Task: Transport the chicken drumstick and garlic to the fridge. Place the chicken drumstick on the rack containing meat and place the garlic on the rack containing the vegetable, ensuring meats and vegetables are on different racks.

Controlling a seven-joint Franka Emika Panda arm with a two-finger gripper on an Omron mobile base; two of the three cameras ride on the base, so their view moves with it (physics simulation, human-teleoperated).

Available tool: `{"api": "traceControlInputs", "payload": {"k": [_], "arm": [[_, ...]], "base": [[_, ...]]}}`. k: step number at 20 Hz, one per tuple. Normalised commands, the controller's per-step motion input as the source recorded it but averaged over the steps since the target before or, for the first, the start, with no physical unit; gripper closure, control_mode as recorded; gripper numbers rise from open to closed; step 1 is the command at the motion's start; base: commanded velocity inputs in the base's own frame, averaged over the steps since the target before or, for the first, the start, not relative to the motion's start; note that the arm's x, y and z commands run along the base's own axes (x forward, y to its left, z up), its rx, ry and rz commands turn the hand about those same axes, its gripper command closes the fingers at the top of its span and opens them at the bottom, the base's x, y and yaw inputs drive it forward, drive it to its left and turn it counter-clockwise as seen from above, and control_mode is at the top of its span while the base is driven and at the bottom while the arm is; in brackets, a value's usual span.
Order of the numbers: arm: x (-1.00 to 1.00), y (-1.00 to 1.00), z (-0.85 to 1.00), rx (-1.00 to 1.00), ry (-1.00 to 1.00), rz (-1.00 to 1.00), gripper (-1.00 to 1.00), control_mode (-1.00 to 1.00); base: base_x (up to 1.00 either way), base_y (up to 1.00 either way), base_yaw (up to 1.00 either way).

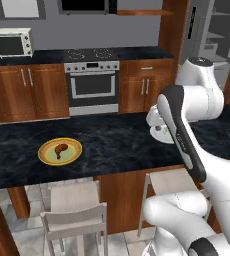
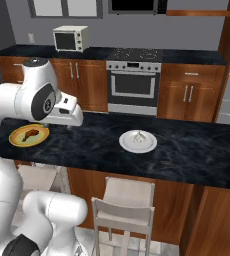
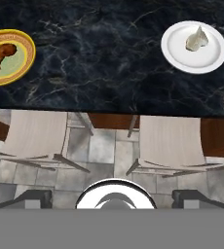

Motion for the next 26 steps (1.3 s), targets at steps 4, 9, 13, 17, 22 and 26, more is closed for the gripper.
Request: {"api": "traceControlInputs", "payload": {"k": [4, 9, 13, 17, 22, 26], "arm": [[-0.36, -0.11, 0.0, 0.0, -0.01, 0.0, -1.0, -1.0], [-0.02, -0.52, 0.0, 0.0, 0.0, 0.0, -1.0, -1.0], [-0.05, -0.58, -0.01, 0.0, 0.0, 0.0, -1.0, -1.0], [-0.05, -0.19, -0.05, 0.0, 0.0, 0.0, -1.0, 1.0], [0.0, 0.0, 0.0, 0.0, 0.0, 0.0, -1.0, 1.0], [0.0, 0.0, 0.0, 0.0, 0.0, 0.0, -1.0, 1.0]], "base": [[0.0, 0.0, 0.0], [0.0, 0.0, 0.0], [0.0, 0.0, 0.0], [-0.29, -0.61, 0.0], [-0.26, -0.96, 0.0], [0.25, -0.8, 0.0]]}}
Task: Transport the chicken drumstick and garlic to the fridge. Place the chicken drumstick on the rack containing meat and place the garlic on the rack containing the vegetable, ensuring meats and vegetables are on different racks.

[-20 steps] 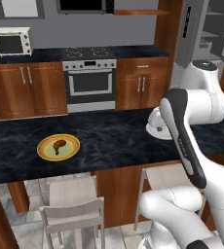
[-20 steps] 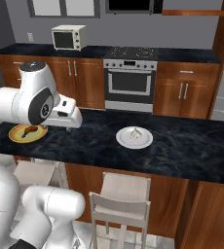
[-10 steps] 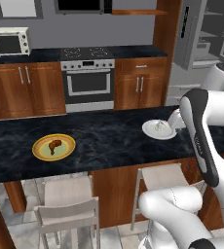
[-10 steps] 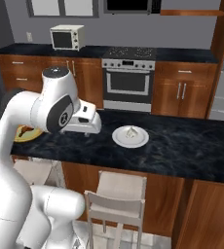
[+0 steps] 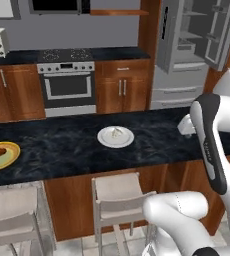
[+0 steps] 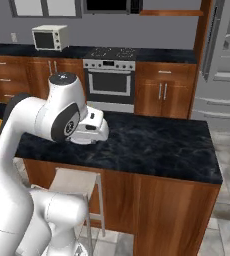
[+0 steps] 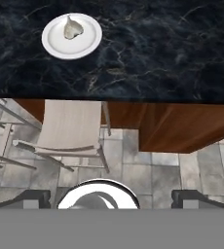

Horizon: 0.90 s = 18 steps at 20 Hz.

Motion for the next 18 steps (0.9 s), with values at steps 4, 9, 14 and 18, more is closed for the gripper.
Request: {"api": "traceControlInputs", "payload": {"k": [4, 9, 14, 18], "arm": [[0.0, 0.0, 0.0, 0.0, 0.0, 0.0, -1.0, 1.0], [0.0, 0.0, 0.0, 0.0, 0.0, 0.0, -1.0, 1.0], [0.0, 0.0, 0.0, 0.0, 0.0, 0.0, -1.0, 1.0], [0.0, 0.0, 0.0, 0.0, 0.0, 0.0, -1.0, 1.0]], "base": [[1.0, 0.19, -0.01], [1.0, -0.1, 0.04], [-0.21, -0.74, 0.26], [-0.35, -1.0, 0.17]]}}
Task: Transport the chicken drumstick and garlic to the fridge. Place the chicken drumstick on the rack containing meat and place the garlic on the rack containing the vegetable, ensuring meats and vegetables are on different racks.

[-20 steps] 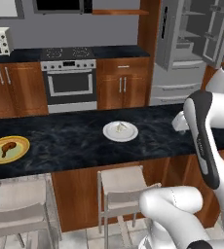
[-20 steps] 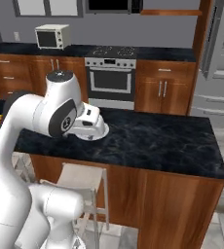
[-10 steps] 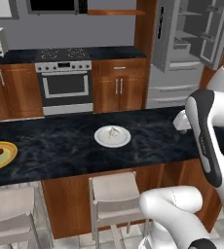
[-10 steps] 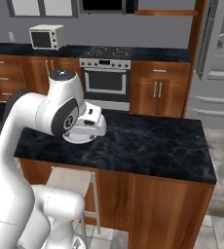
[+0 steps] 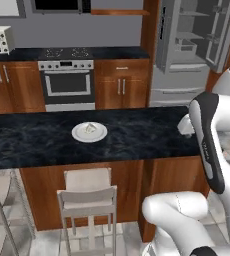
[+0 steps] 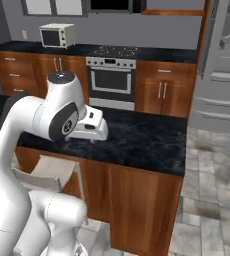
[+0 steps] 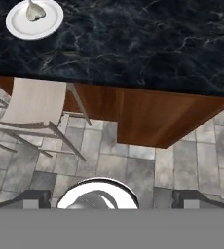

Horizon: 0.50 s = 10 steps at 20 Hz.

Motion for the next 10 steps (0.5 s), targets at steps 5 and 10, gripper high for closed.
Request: {"api": "traceControlInputs", "payload": {"k": [5, 10], "arm": [[0.0, 0.0, 0.0, 0.0, 0.0, 0.0, -1.0, 1.0], [0.0, 0.0, 0.0, 0.0, 0.0, 0.0, -1.0, 1.0]], "base": [[0.91, -0.2, 0.03], [1.0, 0.31, -0.06]]}}
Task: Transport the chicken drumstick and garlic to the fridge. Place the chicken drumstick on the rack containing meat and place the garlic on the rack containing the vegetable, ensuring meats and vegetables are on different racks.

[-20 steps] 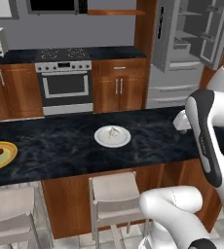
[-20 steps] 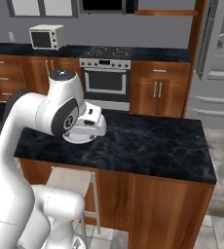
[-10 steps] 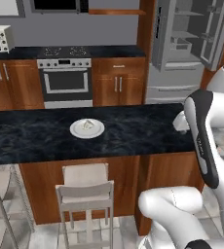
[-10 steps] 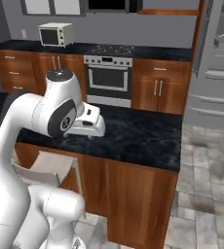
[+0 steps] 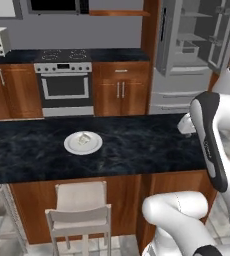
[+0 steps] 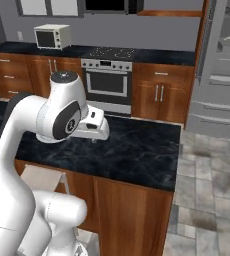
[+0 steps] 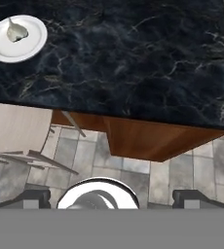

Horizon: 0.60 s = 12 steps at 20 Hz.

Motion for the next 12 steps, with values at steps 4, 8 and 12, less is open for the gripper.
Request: {"api": "traceControlInputs", "payload": {"k": [4, 8, 12], "arm": [[0.0, 0.0, 0.0, 0.0, 0.0, 0.0, -1.0, 1.0], [0.0, 0.0, 0.0, 0.0, 0.0, 0.0, -1.0, 1.0], [0.0, 0.0, 0.0, 0.0, 0.0, 0.0, -1.0, 1.0]], "base": [[1.0, 0.79, -0.06], [0.3, 1.0, 0.24], [0.43, 1.0, 0.25]]}}
